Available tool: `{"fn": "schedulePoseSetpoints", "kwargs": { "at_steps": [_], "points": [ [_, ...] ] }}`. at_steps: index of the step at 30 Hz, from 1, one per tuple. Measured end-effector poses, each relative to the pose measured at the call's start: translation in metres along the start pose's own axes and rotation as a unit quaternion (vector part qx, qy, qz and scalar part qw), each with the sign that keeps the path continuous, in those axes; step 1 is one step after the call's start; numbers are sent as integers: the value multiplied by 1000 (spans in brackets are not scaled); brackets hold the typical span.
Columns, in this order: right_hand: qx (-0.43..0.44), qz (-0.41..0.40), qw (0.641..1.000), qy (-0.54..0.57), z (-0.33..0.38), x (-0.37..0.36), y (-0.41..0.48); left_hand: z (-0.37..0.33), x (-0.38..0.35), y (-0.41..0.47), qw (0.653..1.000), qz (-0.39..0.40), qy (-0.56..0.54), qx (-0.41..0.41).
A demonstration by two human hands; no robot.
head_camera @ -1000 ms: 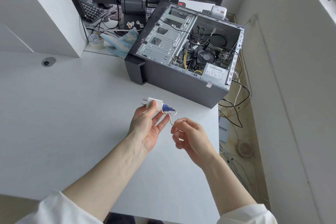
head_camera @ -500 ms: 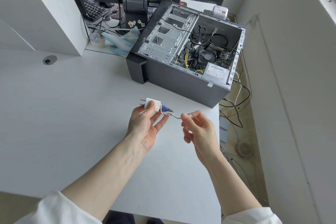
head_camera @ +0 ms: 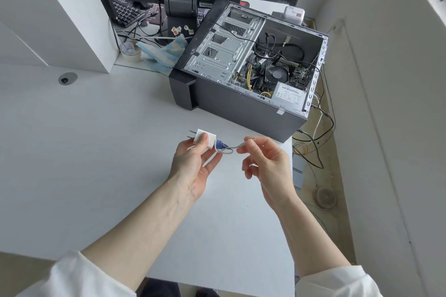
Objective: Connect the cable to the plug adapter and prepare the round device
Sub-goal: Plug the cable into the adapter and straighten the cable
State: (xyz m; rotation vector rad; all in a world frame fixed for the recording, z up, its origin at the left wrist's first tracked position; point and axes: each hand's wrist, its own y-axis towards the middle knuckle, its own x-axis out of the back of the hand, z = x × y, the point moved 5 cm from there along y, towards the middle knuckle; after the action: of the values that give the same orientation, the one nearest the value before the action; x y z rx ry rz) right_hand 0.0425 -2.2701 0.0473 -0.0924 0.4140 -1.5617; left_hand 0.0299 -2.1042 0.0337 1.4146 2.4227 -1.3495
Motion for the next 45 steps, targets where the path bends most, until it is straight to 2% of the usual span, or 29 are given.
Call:
{"fn": "schedulePoseSetpoints", "kwargs": {
  "at_steps": [15, 23, 27, 37, 45],
  "points": [
    [85, -36, 982, -163, 1, -7, 0, 2, -11, -3, 999, 27, 30, 7],
    [113, -18, 969, -220, 1, -10, -3, 1, -10, -2, 998, 20, 55, 3],
    [108, -19, 973, -202, -1, -9, -4, 1, -9, -3, 999, 8, 48, 11],
    [185, 28, 923, -335, -6, -11, -13, -3, -9, 0, 999, 18, 31, 20],
    [108, 17, 968, -226, -8, -14, -8, -2, -11, 1, 999, 25, 37, 17]
  ]
}}
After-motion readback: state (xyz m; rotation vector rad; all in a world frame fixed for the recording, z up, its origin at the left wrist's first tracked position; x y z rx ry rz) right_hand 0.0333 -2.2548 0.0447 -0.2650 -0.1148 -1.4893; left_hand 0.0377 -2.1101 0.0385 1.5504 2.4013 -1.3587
